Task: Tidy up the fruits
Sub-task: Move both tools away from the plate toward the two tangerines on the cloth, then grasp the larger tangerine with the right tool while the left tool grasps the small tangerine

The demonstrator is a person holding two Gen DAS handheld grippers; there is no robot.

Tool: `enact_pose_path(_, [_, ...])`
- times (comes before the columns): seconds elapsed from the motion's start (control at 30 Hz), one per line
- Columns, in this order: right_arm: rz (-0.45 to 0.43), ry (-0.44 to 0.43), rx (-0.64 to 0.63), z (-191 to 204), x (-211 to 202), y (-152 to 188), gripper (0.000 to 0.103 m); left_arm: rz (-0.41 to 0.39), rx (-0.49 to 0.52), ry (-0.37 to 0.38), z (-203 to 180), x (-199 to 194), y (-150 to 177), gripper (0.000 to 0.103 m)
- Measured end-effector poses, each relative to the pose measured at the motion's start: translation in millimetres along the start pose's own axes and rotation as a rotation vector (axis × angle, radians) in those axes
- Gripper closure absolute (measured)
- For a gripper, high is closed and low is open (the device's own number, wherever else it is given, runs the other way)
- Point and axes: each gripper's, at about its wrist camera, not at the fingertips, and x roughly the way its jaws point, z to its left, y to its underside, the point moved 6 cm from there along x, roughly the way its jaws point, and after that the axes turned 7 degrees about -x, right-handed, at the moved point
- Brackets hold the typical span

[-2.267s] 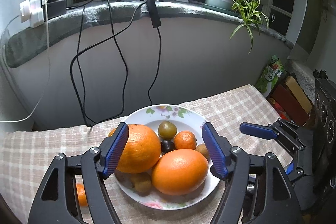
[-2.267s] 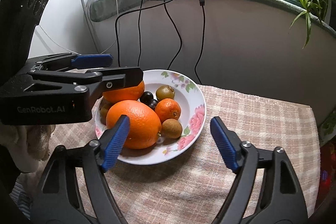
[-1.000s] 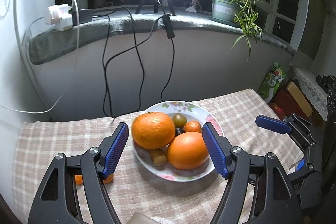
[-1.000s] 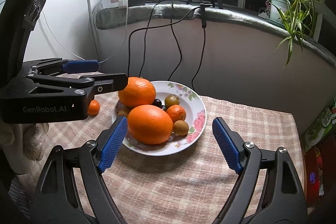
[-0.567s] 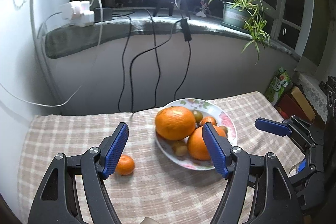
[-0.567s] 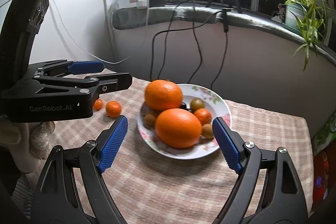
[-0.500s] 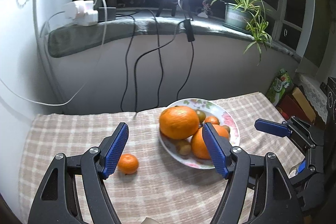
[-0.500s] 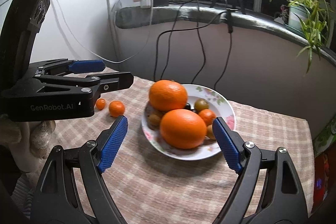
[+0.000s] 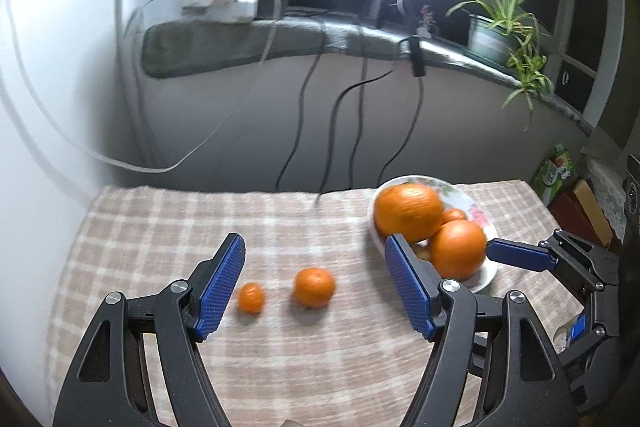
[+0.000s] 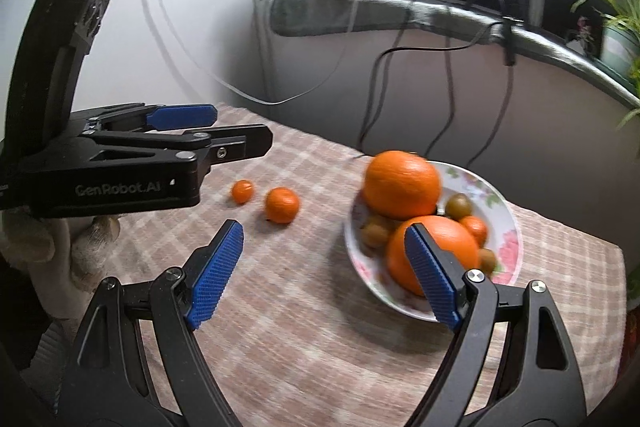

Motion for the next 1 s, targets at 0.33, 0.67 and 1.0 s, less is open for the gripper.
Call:
enact_pose_path(0.33, [0.039,-0.092,0.002,24.0,30.1,-4.8,0.018,0.052,-0.096,-0.05,60.7,2.3,22.5,0.039])
enact_pose_path(0.67, [0.086,-0.114,-0.028,34.6,56.5,-8.5,0.039,0.131,-0.149,-0.045,88.7,11.3,52.4,0.057])
enact_pose_path(1.0, [0.146,-0.112,-0.055,42.6,85.8,-11.8,0.056,0.184,-0.148,0.029,74.7,34.3,57.6,0.069])
